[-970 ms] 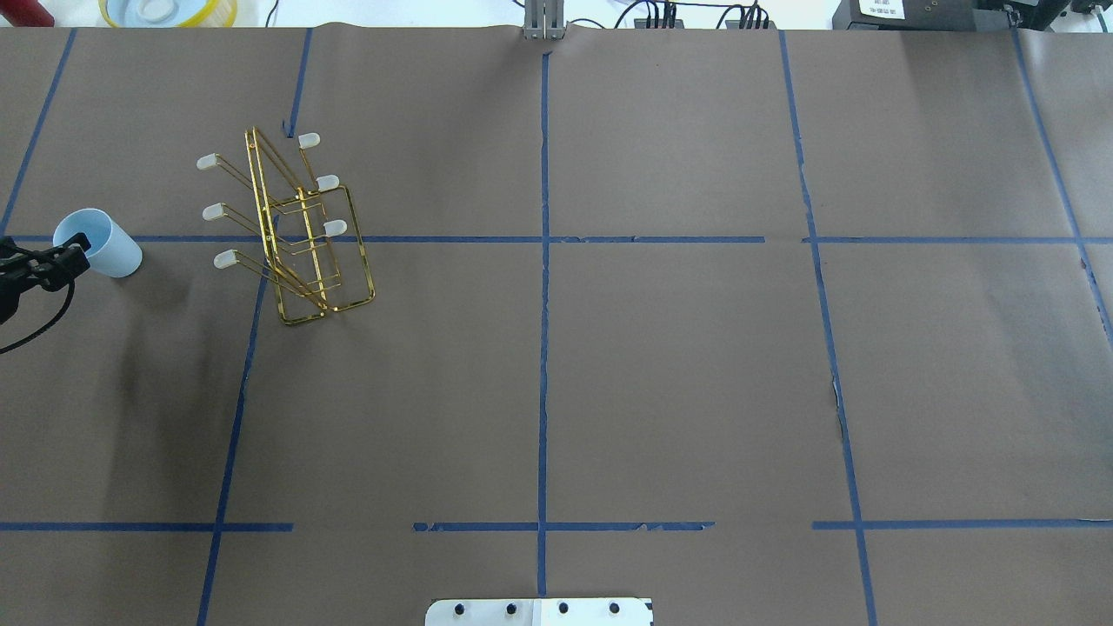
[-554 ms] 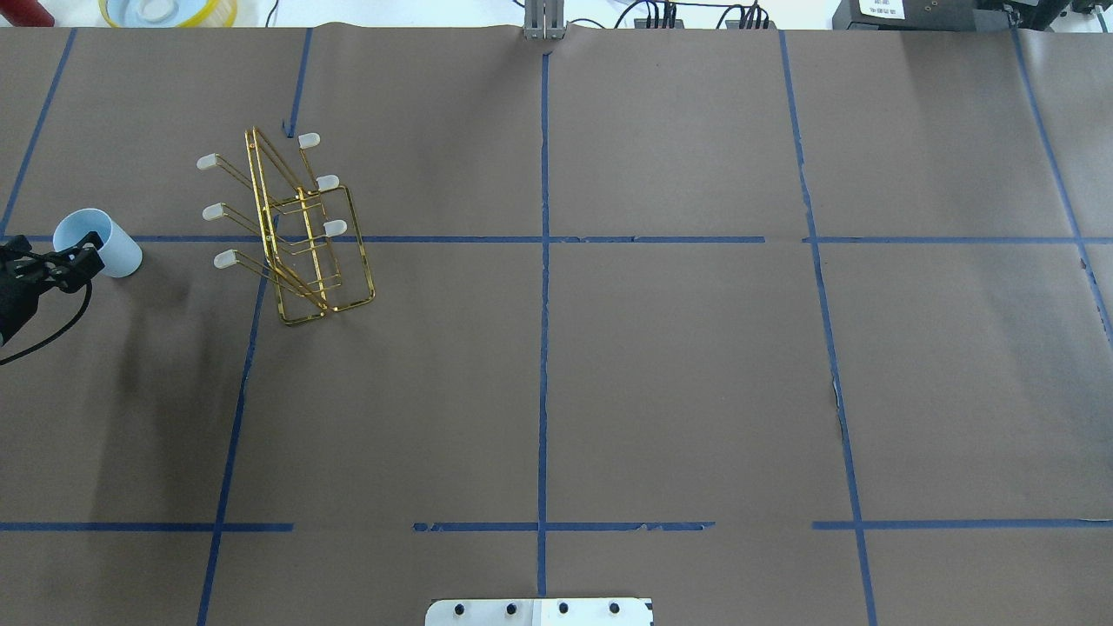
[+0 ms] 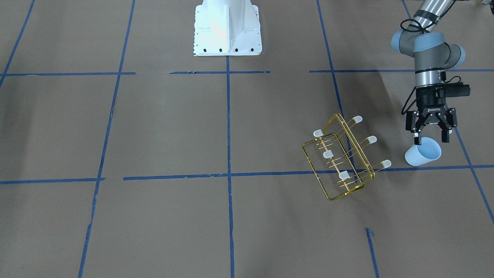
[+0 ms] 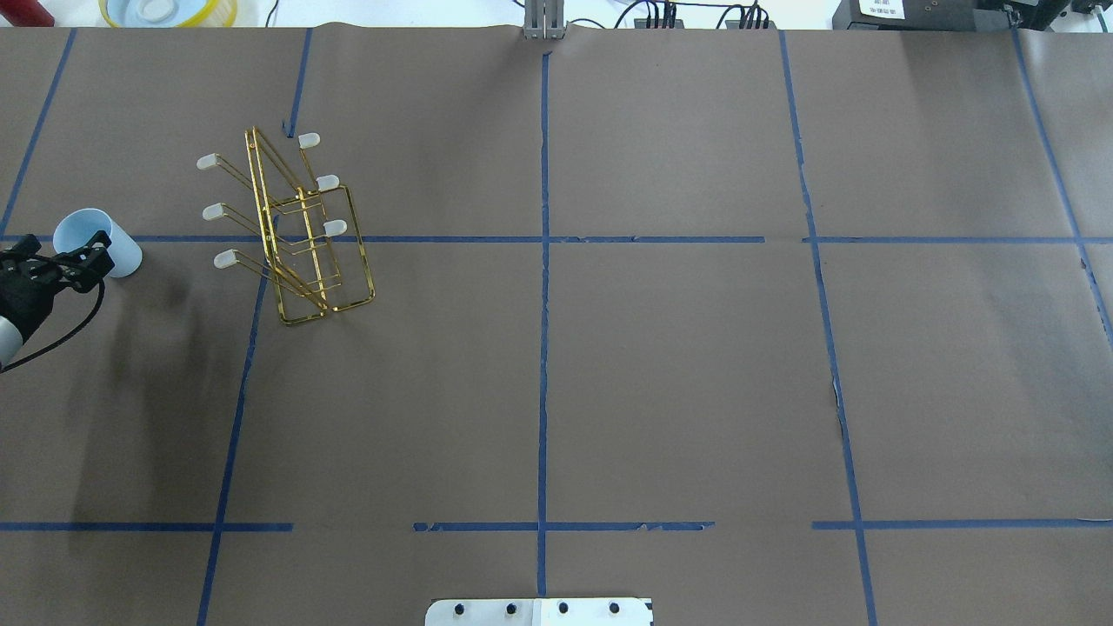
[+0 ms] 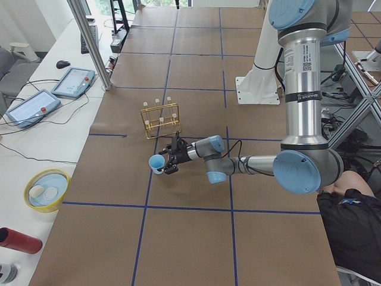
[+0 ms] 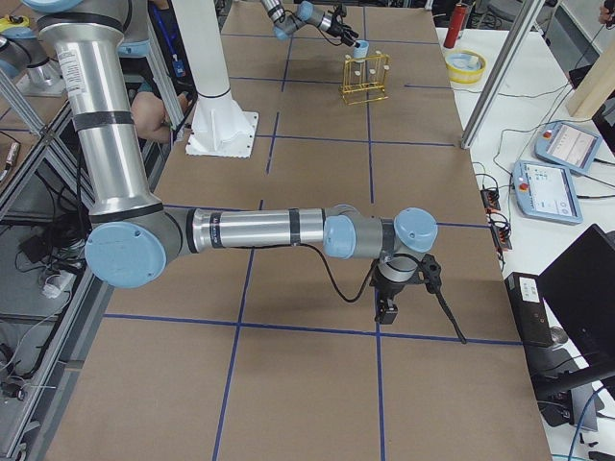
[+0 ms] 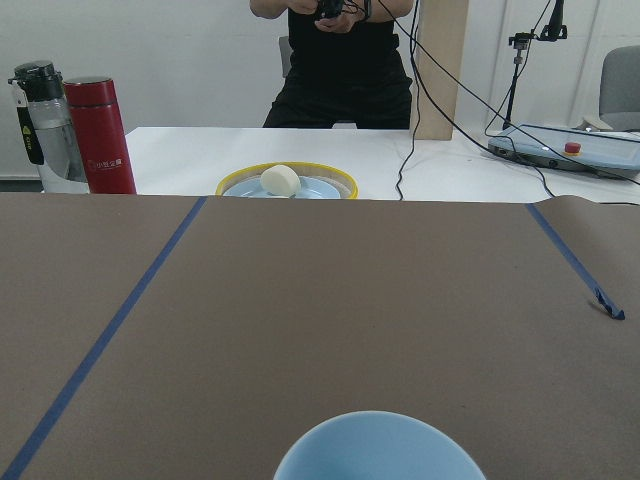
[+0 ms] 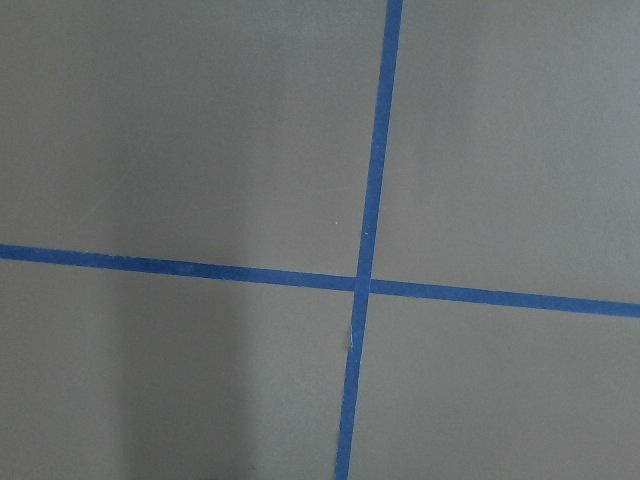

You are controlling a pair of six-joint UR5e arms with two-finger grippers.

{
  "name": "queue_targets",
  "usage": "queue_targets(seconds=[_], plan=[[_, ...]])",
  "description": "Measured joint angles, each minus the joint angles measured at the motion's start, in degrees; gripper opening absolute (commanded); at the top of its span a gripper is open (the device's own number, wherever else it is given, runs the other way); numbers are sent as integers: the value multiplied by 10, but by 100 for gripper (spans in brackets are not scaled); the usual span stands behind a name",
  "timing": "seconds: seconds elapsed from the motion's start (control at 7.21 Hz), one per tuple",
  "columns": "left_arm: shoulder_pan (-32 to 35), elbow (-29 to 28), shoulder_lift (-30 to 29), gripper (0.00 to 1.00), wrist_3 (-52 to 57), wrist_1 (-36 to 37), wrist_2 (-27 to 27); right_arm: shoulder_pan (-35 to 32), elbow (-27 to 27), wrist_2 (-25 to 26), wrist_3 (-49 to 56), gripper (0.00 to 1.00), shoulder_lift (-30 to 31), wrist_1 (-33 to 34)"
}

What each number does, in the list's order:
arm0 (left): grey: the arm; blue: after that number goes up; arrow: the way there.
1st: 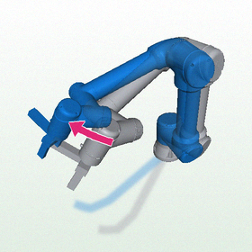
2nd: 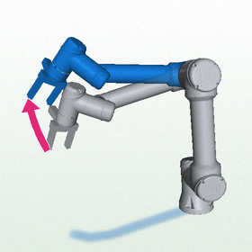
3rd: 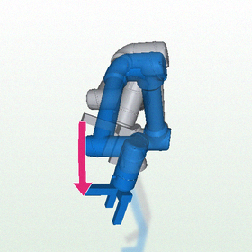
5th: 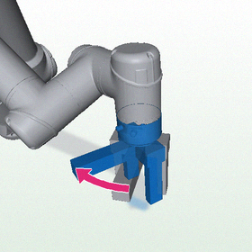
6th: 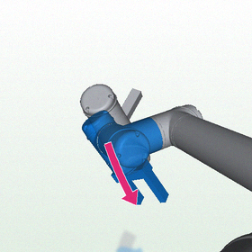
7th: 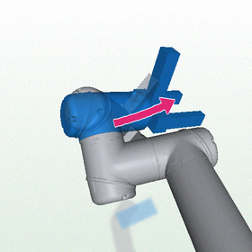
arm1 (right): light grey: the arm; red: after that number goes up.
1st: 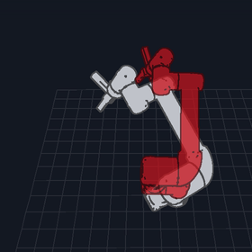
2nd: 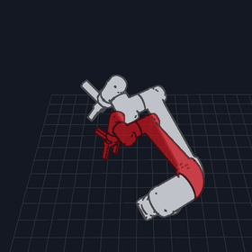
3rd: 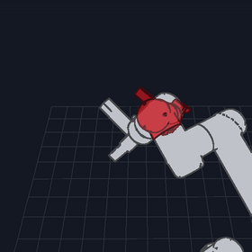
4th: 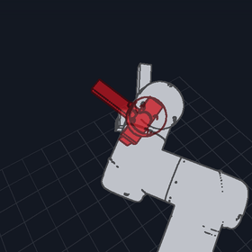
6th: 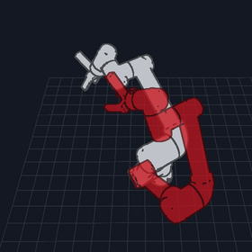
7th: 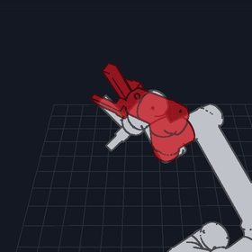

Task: Hang cup on cup holder
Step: 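Close the left gripper on the pale blue cup's rim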

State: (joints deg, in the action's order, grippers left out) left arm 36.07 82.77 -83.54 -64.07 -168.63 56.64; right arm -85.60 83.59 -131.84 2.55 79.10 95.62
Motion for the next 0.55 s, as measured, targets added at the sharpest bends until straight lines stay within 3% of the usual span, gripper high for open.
queue_targets(seconds=[0.55], plan=[[-6,-41,-27,100,0,-17,-11,0,0,0,0,100,0,0]])
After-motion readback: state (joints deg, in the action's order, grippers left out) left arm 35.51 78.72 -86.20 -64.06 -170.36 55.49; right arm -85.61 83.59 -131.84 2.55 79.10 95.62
